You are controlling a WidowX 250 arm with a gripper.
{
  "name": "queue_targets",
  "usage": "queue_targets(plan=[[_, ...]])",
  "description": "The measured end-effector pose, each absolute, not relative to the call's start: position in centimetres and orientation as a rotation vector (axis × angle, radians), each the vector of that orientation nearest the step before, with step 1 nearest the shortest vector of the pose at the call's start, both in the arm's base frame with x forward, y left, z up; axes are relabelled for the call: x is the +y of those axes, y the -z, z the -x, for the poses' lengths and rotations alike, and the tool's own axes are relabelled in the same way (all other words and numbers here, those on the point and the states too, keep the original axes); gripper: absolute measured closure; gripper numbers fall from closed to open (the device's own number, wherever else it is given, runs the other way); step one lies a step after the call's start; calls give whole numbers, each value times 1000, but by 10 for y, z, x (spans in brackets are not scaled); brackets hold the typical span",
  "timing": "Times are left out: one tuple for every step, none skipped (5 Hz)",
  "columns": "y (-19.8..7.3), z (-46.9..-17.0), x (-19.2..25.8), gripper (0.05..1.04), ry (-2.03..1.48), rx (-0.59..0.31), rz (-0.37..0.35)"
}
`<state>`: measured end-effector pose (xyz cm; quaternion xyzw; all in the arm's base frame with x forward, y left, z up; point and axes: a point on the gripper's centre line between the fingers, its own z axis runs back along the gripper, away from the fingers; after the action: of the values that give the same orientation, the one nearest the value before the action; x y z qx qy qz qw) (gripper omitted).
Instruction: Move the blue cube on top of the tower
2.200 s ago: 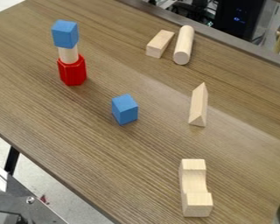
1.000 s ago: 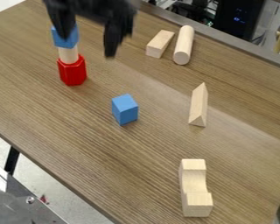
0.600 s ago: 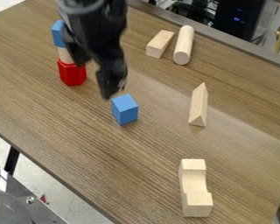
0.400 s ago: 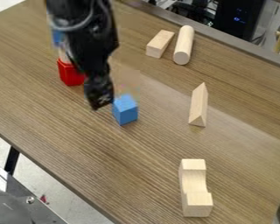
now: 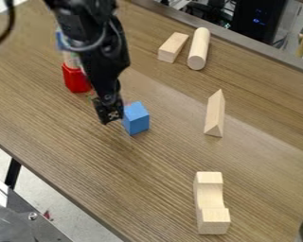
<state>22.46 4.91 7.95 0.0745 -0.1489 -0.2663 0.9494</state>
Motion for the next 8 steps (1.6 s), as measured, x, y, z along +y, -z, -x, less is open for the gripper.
queue_targets(plan=[[-72,-238,48,84,535,-309,-172],[-68,-251,46,84,518,-309,-164],[-67,-262,46,84,513,-319,-162],[-66,-268,42,84,501,-315,-148],[-60,-271,39,84,484,-279,-116],[-58,-271,35,84,474,-234,-89],[-56,-270,34,84,466,-201,-72],[-51,-270,34,84,469,-186,-68]])
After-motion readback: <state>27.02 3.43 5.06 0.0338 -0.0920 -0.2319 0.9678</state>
